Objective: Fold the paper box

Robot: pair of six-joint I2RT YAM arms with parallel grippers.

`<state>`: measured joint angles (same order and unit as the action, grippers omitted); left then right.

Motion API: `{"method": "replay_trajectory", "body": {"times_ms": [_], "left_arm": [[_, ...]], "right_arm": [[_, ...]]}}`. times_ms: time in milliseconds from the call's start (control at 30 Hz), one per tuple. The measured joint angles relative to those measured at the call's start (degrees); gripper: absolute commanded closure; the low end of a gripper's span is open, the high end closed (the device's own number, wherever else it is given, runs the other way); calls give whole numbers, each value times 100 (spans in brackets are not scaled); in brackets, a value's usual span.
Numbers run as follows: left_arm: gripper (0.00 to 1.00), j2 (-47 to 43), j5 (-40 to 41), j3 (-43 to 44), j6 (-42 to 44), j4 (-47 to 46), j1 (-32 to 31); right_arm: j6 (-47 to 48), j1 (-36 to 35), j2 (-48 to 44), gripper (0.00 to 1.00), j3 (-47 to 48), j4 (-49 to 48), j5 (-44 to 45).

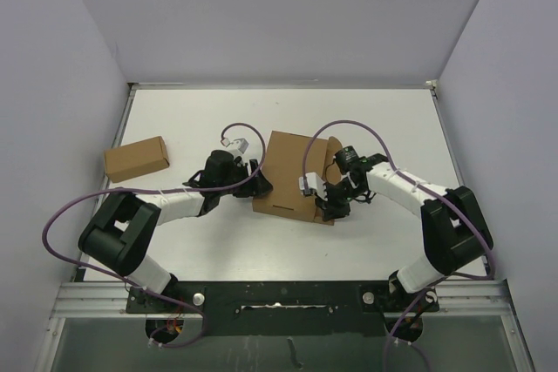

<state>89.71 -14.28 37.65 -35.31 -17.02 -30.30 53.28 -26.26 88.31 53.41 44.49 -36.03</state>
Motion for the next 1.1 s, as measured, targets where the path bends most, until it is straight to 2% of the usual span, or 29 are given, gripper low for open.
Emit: {"method": "replay_trajectory", "body": {"times_ms": [367, 833, 1100], "left_arm": [[42, 31, -35, 0, -7, -35, 7], [43, 48, -55, 0, -9, -72, 9], [43, 48, -55, 0, -9, -72, 9]], "right_arm": [[2, 28, 39, 98, 7, 59, -63], [-424, -181, 39, 99, 122, 61, 118], [-254, -46, 42, 98, 125, 129, 46]]}}
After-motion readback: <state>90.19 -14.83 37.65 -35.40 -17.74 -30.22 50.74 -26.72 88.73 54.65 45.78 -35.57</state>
